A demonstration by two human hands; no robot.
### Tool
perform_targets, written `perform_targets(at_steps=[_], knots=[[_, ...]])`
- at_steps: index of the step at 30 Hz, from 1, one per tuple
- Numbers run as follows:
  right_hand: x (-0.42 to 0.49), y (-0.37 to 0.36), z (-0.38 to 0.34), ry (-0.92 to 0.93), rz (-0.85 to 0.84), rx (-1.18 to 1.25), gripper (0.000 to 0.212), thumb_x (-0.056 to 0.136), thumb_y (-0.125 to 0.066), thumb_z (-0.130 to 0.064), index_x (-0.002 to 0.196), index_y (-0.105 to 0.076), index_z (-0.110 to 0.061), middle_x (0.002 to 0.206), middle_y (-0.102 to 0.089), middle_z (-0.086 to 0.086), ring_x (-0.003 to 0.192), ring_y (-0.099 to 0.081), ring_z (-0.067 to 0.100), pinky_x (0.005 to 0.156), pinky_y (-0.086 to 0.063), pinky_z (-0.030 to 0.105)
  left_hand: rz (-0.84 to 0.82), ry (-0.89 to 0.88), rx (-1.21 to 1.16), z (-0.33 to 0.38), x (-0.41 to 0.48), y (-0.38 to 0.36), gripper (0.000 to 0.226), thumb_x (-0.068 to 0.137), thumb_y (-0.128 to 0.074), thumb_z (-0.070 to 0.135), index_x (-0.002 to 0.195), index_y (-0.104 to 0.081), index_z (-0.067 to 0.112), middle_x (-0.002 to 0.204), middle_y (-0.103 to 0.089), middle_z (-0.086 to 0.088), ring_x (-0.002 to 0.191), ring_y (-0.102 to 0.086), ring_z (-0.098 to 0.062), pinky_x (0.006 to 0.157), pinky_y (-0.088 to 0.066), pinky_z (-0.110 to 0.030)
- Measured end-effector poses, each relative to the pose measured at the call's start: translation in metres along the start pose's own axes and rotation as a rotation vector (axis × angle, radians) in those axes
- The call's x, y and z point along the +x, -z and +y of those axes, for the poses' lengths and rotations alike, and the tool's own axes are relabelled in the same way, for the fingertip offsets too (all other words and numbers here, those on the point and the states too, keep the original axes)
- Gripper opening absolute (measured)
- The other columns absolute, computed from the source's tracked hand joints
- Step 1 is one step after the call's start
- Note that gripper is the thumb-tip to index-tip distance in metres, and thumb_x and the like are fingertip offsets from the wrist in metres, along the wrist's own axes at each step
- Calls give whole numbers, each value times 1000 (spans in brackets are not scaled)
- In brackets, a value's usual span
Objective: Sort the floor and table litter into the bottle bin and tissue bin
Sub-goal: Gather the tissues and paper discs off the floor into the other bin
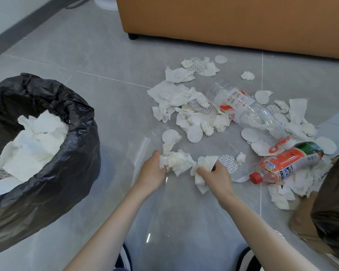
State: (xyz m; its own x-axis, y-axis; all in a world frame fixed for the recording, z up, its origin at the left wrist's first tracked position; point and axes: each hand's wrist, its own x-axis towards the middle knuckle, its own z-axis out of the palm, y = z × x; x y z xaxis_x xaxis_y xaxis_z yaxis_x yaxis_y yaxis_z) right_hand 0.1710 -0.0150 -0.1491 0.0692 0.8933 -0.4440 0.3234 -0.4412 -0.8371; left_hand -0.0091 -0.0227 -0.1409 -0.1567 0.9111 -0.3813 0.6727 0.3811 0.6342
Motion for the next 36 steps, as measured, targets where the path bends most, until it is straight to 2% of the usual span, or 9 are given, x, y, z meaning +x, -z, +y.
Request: perform_targets(at_steps=[4,8,10,15,17,22,27,32,36], knots=[[-4,-8,-39,94,-2,91,11,83,-61,-15,93,-59,-21,85,-64,-3,78,-60,13,63,-44,23,140,-29,-103,6,-6,35,14,91,-50,11,97,-39,15,83,-50,4,77,-48,-20,50,-34,-13],[-12,-22,-89,204,-73,140,13,83,-63,-16,95,-62,-19,93,-70,3,89,-66,20,75,-53,36,277,-102,-172,20,-14,80,15,91,-54,16,101,-43,15,82,-52,10,71,-49,-8,53,-37,-9],[-20,-31,-116,260,-124,173,12,84,-63,-15,93,-62,-22,95,-70,2,89,-66,18,75,-53,32,340,-147,-199,29,-21,104,15,91,-55,18,98,-41,17,79,-50,14,68,-48,-2,53,-37,-8],[-43,-58,-178,425,-242,240,10,84,-66,-17,91,-63,-22,87,-70,-5,79,-64,7,71,-51,23,532,-176,-357,48,-41,160,15,87,-54,14,88,-44,25,76,-51,13,66,-48,-1,51,-37,-10],[-50,-71,-200,482,-289,250,10,84,-66,-18,87,-62,-27,80,-68,-13,72,-62,0,64,-50,16,599,-173,-422,49,-50,181,16,88,-56,18,90,-45,28,81,-53,12,72,-52,-2,58,-41,-15],[-69,-112,-242,579,-404,190,15,87,-64,-17,95,-63,-29,86,-70,-12,80,-65,3,71,-53,21,741,-130,-495,29,-66,225,20,87,-57,15,103,-47,23,93,-58,7,89,-60,-15,78,-52,-33],[-87,-157,-259,600,-502,103,20,87,-62,-18,105,-62,-26,99,-70,-7,92,-67,9,82,-55,29,840,-81,-501,-7,-79,249,23,88,-58,18,108,-49,22,95,-59,8,88,-61,-13,77,-53,-36],[-92,-193,-246,555,-565,-13,15,86,-62,-22,101,-64,-24,100,-71,-3,96,-67,17,90,-54,43,901,1,-356,-43,-88,252,26,89,-54,14,114,-48,20,95,-57,12,79,-56,2,58,-40,-11],[-93,-205,-232,549,-593,-129,22,87,-62,-21,109,-64,-23,99,-70,-7,94,-65,10,88,-54,32,751,155,-141,-65,-95,245,37,92,-54,18,127,-45,14,111,-60,-1,89,-56,-17,65,-40,-23]])
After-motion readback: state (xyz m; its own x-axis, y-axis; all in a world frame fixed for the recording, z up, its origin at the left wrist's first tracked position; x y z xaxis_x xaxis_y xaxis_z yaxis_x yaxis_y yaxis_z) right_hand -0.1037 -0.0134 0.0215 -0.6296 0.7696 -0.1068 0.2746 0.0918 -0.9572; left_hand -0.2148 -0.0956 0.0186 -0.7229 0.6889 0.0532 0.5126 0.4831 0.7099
